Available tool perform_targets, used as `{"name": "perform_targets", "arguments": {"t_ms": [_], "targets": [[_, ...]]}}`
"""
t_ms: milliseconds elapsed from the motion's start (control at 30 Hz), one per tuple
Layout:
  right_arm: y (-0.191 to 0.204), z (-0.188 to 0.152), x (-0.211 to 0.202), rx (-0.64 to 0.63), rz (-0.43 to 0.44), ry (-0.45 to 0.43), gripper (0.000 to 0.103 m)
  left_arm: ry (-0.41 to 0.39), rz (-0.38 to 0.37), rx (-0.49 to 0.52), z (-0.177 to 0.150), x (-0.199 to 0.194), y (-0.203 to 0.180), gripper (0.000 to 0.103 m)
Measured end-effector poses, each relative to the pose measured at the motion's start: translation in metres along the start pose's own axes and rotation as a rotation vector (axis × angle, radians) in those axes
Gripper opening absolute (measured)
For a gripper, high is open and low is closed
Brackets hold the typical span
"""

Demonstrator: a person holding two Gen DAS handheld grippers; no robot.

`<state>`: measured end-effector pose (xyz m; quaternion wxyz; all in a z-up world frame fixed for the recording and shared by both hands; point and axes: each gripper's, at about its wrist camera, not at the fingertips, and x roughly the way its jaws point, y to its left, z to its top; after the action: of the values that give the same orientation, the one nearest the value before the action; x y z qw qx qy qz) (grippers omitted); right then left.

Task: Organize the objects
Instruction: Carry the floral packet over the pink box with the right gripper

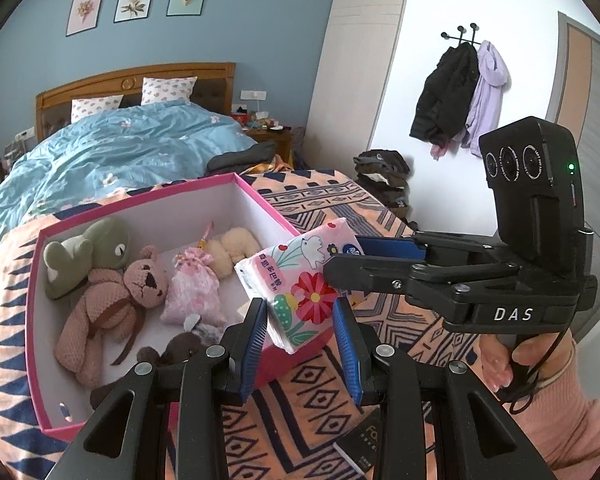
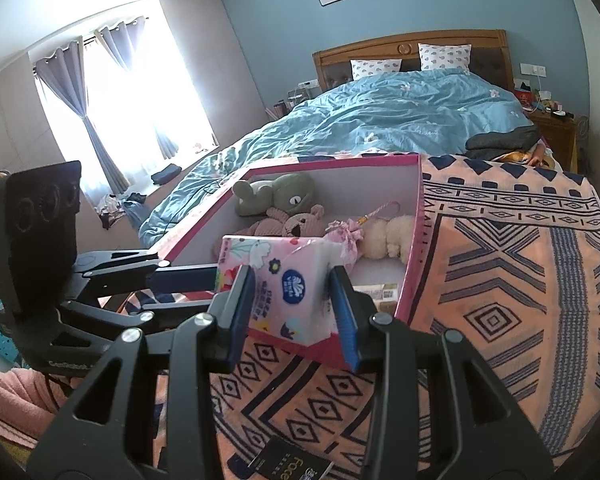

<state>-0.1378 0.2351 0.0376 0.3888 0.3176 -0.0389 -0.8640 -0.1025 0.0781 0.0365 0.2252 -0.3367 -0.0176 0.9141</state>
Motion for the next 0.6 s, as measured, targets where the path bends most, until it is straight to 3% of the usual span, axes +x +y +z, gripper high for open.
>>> {"name": "perform_targets", "arguments": {"t_ms": [600], "targets": [[-0.014, 0.013, 0.021, 0.008, -0.017, 0.025, 0.042, 0.016, 0.033, -0.006, 0.012, 0.018, 0.011, 0.033]]}}
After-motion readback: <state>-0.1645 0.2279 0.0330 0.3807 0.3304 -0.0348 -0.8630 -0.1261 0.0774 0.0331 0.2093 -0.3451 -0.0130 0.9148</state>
